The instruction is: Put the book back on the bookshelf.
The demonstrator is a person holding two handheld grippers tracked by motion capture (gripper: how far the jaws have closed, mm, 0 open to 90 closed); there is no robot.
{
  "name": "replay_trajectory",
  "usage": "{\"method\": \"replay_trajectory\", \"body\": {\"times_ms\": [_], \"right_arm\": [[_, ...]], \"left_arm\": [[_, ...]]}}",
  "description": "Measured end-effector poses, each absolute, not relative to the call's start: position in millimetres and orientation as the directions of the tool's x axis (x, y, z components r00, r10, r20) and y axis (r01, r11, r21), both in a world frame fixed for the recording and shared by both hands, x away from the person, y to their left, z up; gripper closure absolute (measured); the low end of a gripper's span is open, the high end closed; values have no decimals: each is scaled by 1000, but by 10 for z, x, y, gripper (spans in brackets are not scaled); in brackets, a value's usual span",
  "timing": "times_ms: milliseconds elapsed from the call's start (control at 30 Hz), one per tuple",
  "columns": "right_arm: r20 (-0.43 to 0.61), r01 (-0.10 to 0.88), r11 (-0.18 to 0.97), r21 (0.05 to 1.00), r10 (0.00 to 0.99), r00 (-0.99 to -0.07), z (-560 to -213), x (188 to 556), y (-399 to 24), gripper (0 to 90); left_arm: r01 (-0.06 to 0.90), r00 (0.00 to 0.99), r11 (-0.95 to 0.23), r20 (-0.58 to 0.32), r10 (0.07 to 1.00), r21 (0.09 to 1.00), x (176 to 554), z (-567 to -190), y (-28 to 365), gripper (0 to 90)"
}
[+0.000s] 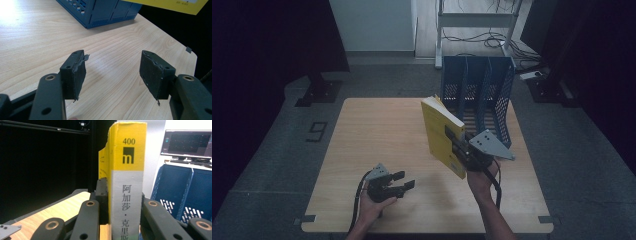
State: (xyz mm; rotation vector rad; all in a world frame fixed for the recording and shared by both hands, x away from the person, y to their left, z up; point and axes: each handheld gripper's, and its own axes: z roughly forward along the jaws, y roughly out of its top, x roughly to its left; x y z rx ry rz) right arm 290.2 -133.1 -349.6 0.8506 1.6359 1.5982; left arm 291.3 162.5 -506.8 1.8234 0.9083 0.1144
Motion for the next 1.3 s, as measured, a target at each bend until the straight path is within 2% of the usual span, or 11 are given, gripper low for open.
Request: {"method": "replay_trajectory", "body": {"times_ms": [1300], "right_arm": [[-37, -9, 37, 999, 902, -430, -3364, 3192, -1534, 751]], "left_arm": [[535, 705, -166, -329, 628, 828, 2921, -5078, 1656, 375]]}}
